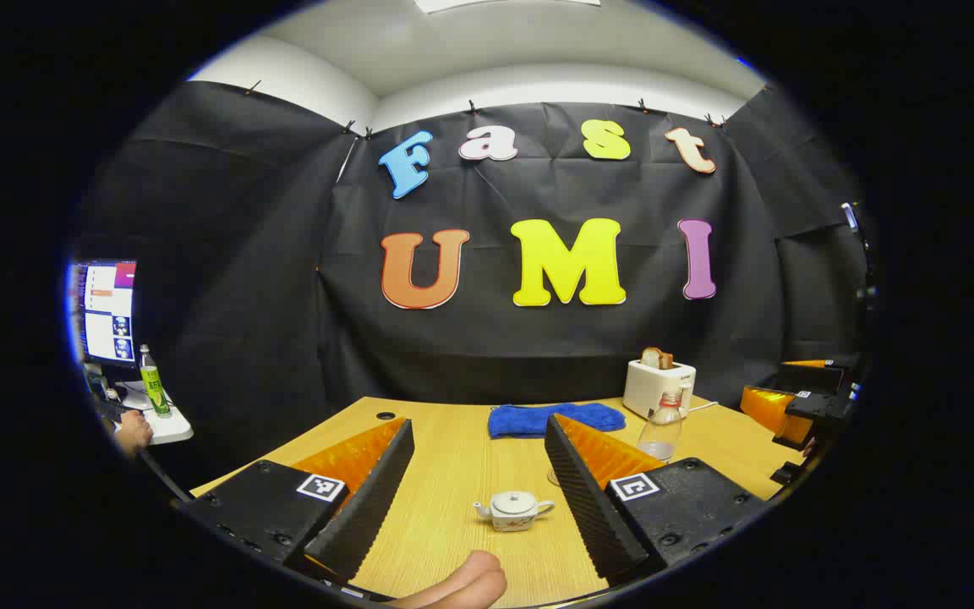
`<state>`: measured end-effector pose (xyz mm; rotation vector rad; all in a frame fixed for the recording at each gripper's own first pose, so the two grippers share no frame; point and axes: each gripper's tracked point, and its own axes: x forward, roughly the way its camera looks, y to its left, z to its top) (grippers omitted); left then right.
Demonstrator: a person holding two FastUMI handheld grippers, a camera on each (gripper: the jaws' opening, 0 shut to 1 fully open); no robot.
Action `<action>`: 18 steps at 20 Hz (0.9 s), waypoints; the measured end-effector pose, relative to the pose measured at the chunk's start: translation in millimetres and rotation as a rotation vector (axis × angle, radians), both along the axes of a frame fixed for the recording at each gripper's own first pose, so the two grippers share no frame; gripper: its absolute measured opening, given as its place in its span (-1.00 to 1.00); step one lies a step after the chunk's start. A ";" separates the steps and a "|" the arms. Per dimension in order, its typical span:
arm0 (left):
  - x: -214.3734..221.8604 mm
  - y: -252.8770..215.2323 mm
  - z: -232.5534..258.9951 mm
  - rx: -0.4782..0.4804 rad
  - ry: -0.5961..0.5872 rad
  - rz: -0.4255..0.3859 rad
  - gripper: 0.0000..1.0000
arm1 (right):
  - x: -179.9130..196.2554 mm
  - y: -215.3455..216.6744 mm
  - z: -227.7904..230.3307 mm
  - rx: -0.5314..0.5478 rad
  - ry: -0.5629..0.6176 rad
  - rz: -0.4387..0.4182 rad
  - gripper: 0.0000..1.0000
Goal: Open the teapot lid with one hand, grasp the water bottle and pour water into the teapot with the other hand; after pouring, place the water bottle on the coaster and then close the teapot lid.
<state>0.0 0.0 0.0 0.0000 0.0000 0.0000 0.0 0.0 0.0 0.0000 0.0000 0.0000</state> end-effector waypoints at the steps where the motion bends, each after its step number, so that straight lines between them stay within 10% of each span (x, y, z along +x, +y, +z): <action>1: 1.2 -0.7 -1.4 0.006 0.004 0.002 0.96 | 0.8 0.0 0.8 -0.002 0.000 0.000 0.91; 18: 33.8 -13.7 -40.6 -0.039 0.105 -0.043 0.96 | 9.8 14.1 -13.1 -0.080 0.025 0.046 0.96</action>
